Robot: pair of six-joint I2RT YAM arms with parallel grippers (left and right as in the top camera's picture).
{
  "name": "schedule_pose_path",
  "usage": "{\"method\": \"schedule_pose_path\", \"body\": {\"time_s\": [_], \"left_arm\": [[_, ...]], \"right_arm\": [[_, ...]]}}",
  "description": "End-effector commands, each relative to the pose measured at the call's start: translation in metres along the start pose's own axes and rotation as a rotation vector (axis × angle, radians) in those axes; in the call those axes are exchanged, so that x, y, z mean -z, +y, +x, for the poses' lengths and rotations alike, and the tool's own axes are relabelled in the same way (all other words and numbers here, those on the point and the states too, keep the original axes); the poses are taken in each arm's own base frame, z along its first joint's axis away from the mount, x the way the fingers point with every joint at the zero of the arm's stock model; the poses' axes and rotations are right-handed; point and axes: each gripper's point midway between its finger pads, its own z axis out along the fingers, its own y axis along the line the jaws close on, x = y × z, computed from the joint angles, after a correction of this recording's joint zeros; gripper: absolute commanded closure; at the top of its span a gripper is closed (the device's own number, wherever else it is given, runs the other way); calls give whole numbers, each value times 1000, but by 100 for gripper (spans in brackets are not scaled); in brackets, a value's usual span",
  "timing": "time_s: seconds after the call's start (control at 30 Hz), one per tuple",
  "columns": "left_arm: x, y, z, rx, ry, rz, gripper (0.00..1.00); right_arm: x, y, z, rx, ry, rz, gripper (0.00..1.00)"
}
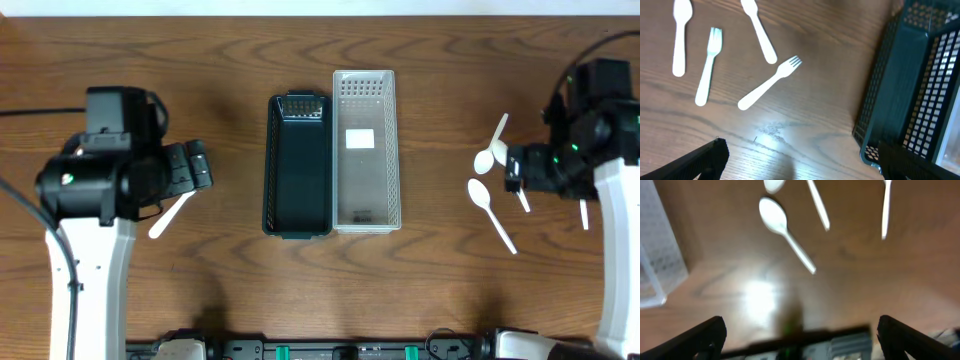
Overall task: Pack container
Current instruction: 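Move the right gripper over the right spoons and lower onto one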
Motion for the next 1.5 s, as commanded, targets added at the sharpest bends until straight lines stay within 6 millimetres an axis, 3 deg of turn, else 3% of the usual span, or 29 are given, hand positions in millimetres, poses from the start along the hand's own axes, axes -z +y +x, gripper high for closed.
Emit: {"method": "schedule_pose_path", "body": {"time_s": [0.0,0.13,0.27,0.57,0.77,0.87,1.0,1.17,1.47], "left_arm": [[17,5,-4,45,-64,-2,2],[29,5,-4,46,-112,10,2],[34,6,-4,48,-131,15,2],[33,4,-10,48,-150,20,2],[33,4,-10,48,-150,20,2],[33,4,-10,48,-150,20,2],[33,4,-10,48,-150,20,2],[33,4,-10,48,-149,19,2],[33,4,-10,48,-150,20,2]], "right_arm": [[16,16,19,-63,-19,-126,1],[21,17,43,-81,-76,-148,1],[7,18,51,-83,-200,-162,1],[-82,28,6,-7,-406,-167,1],[-137,20,-10,202,-232,-66,2],[-155,17,-17,210,-162,-37,3],[-172,19,-25,345,-91,-35,4],[-191,18,-21,456,-23,-30,7],[-234,23,-8,463,102,-55,10]]}}
